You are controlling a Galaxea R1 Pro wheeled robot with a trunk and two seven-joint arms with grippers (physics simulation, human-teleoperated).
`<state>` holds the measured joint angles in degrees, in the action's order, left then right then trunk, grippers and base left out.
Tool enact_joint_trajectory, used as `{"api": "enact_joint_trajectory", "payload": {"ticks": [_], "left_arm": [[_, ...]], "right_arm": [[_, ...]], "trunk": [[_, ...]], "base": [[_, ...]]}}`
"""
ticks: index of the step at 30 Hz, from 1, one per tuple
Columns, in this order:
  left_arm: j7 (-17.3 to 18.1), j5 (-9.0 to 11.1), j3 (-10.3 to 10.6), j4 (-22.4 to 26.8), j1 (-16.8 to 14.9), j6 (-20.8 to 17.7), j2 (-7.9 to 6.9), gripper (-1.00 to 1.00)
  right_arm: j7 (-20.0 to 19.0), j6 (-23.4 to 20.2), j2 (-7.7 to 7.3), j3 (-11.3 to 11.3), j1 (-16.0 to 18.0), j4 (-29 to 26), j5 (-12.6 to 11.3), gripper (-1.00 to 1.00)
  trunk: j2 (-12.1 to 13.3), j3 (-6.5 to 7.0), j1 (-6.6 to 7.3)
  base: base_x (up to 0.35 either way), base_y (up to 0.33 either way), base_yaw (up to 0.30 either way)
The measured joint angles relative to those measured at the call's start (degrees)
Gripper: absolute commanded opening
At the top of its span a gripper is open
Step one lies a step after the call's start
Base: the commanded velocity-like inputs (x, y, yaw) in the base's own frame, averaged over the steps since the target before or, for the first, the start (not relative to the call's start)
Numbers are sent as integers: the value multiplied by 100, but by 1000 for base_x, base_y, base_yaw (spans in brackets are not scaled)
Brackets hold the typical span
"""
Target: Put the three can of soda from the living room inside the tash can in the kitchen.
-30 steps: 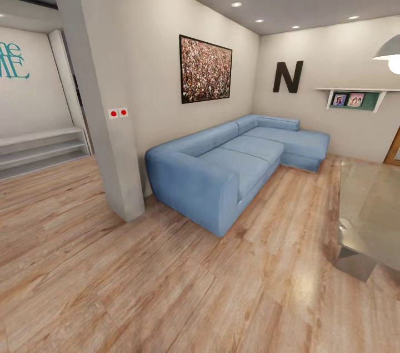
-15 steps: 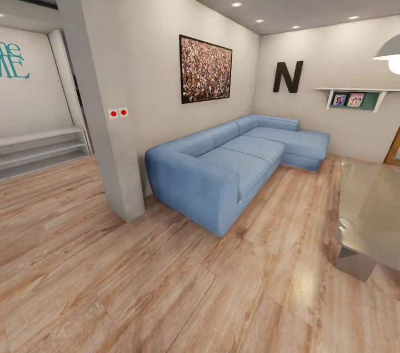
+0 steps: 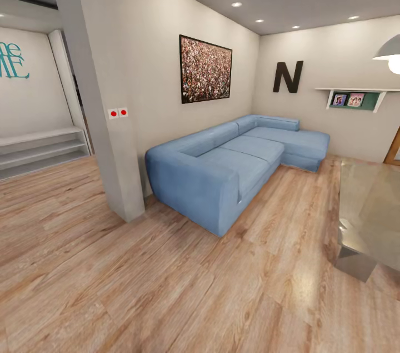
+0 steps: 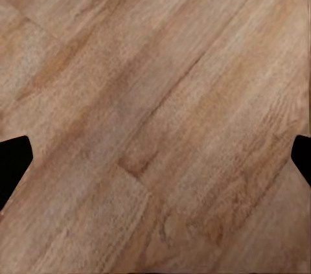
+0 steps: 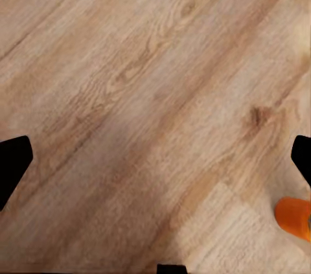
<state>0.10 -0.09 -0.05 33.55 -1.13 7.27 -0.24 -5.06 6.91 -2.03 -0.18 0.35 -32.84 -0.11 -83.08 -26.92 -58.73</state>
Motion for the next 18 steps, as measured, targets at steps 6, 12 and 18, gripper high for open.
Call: {"api": "enact_joint_trajectory", "payload": {"ticks": [6,12,18], "left_arm": [[-1,0,3,1034,21,-317,-3,100],[6,19,-4,2487,38,-612,6,100],[15,136,42,4187,57,-883,14,100]], "right_arm": [[-180,-9,-6,0,-3,-845,-1,100],[-608,-58,-7,-25,-9,-1930,-2,100],[-847,-211,38,-27,-15,-3705,-10,100]], "trunk": [[0,0,0],[0,0,0],[0,0,0]], "base": [[0,0,0],[0,0,0],[0,0,0]]}}
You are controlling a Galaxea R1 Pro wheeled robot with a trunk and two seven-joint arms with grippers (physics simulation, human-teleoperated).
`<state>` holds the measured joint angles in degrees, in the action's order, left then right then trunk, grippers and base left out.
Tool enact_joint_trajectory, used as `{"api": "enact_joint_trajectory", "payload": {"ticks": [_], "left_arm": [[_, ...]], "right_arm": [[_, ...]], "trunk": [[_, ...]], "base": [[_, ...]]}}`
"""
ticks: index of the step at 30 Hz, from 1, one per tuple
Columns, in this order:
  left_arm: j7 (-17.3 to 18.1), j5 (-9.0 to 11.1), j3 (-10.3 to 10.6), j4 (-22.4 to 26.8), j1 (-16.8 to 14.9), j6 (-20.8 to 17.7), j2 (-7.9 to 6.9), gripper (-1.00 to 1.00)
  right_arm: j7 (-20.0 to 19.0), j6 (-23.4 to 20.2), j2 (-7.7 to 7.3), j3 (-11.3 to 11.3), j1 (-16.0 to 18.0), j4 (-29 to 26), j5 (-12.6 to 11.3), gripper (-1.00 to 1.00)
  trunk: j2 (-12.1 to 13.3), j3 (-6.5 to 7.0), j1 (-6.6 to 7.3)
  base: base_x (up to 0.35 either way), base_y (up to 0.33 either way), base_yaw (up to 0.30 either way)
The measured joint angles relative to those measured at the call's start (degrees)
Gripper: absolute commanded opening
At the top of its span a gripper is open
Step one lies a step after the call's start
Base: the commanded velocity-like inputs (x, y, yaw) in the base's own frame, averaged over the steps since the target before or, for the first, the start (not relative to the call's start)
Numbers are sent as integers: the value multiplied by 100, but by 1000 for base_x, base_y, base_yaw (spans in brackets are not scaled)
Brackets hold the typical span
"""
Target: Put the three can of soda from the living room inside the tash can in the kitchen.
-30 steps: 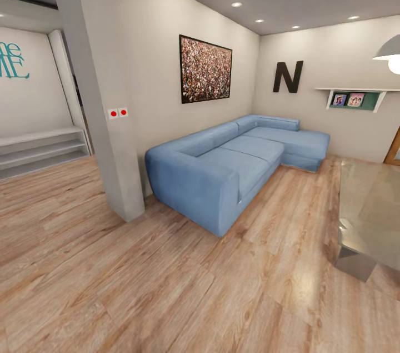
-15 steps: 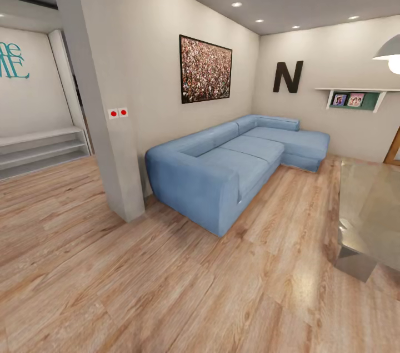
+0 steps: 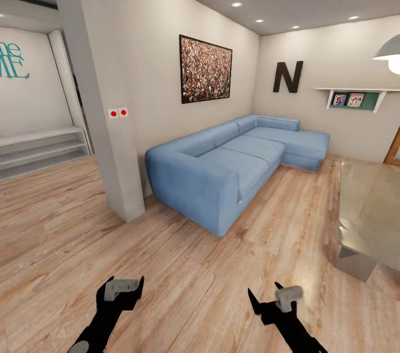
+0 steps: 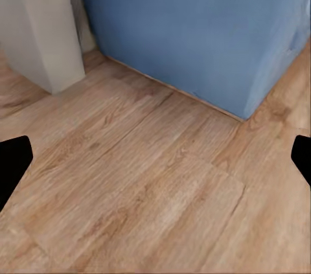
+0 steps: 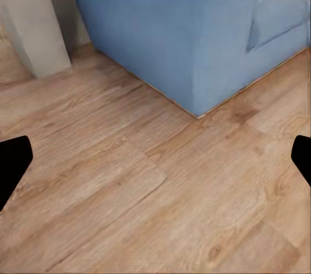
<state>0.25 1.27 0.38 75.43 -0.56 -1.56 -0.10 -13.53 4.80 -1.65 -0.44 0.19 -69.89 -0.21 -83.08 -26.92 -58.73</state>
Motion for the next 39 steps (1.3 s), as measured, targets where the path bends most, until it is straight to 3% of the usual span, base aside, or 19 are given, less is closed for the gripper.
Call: {"api": "enact_joint_trajectory", "payload": {"ticks": [4,10,16,22,39], "left_arm": [[16,24,-15,512,-15,-1,-10,100],[40,97,-10,701,-127,7,-20,100],[51,98,38,582,-337,198,-16,100],[47,110,238,-422,-420,1233,-16,100],[11,107,242,-597,-406,1465,-46,100]], "right_arm": [[9,-575,36,70,4,-1345,7,100],[21,-952,8,140,161,-1941,8,100],[18,-978,-25,112,268,-1951,11,100],[31,-612,-19,-1,388,-1377,310,100],[45,-582,7,-8,419,-1271,464,100]], "trunk": [[0,0,0],[0,0,0],[0,-1,0],[0,-1,0],[0,-1,0]], "base": [[0,0,0],[17,0,0],[29,0,0],[73,6,0],[14,31,0]]}}
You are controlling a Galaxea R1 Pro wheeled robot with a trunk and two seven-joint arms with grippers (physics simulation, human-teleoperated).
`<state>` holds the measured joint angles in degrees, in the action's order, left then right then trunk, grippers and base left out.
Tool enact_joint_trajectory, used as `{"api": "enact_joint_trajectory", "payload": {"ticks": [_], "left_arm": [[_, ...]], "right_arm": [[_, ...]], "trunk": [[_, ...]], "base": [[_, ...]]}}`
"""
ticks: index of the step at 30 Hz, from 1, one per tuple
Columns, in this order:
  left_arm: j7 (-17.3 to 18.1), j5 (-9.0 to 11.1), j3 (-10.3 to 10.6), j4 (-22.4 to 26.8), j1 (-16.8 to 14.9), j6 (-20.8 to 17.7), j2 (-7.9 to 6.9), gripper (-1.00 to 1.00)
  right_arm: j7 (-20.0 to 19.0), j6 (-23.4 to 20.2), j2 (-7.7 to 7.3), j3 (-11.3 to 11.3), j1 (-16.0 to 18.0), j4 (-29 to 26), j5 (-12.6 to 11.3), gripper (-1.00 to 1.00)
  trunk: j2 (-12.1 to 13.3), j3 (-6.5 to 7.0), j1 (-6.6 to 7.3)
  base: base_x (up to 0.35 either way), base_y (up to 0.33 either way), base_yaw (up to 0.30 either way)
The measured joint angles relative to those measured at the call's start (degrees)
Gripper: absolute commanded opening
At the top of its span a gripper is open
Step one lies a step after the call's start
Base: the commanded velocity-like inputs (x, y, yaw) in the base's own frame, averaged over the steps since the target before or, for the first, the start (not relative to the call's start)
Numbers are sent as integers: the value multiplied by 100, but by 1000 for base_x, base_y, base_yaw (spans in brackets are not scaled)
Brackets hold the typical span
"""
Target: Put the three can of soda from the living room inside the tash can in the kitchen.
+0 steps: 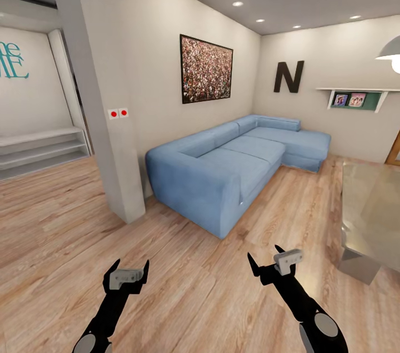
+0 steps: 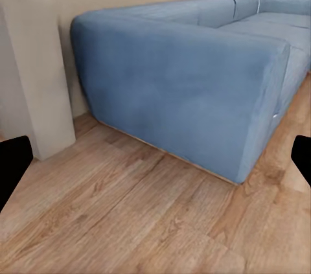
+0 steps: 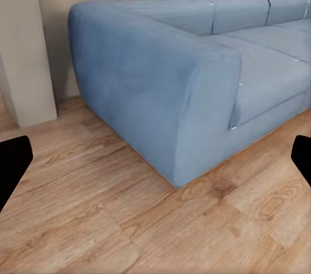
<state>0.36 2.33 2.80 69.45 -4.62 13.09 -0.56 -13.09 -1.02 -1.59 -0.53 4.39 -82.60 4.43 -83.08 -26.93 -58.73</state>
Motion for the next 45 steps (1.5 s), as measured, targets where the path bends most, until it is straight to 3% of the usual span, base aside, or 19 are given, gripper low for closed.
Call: {"api": "enact_joint_trajectory", "payload": {"ticks": [45], "left_arm": [[-9,-15,10,-244,-9,118,12,100]], "right_arm": [[-9,57,9,68,-1,23,-3,100]], "trunk": [[0,0,0]], "base": [[0,0,0]]}}
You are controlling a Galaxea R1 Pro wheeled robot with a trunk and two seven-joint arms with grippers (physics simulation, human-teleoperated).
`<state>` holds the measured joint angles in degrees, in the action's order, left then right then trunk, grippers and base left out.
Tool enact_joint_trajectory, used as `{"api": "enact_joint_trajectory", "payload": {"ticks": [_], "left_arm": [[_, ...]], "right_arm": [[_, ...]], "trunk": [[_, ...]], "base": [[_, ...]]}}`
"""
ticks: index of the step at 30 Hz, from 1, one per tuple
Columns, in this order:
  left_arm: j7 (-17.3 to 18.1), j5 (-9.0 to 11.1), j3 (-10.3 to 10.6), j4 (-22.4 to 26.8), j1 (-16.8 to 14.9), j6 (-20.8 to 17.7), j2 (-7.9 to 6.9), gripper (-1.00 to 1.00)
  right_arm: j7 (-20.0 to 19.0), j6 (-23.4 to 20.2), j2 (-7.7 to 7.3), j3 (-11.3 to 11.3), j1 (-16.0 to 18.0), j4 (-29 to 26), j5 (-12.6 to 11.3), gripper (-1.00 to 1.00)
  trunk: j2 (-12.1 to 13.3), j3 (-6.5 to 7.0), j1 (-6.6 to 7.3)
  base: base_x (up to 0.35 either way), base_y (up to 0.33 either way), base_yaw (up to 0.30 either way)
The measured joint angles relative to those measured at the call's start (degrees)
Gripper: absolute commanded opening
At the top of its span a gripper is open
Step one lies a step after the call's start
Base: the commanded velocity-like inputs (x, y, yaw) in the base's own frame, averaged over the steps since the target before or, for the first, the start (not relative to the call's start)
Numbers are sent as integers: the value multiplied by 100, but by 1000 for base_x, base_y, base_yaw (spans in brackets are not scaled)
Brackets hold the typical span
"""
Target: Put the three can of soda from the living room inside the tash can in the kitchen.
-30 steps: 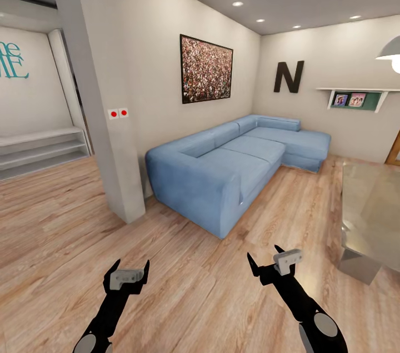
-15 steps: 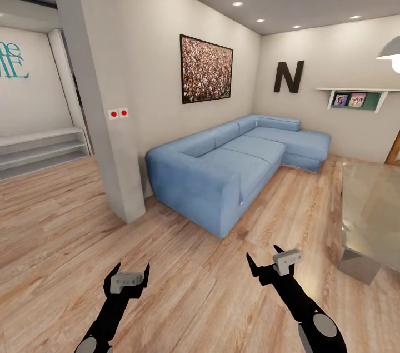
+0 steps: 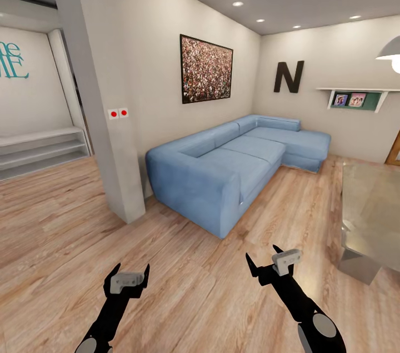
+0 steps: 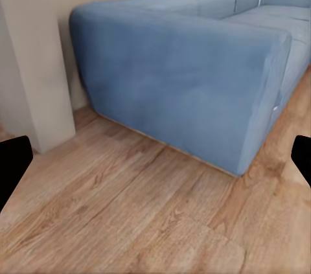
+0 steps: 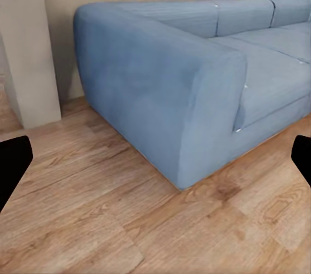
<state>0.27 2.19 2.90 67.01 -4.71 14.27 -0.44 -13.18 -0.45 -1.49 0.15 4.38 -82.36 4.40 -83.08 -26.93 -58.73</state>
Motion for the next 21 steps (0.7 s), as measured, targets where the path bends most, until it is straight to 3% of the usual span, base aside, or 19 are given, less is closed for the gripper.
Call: {"api": "enact_joint_trajectory", "payload": {"ticks": [21], "left_arm": [[0,18,0,-332,-4,59,0,100]], "right_arm": [[0,1,0,3,-1,-7,-4,100]], "trunk": [[0,0,0]], "base": [[-31,0,0]]}}
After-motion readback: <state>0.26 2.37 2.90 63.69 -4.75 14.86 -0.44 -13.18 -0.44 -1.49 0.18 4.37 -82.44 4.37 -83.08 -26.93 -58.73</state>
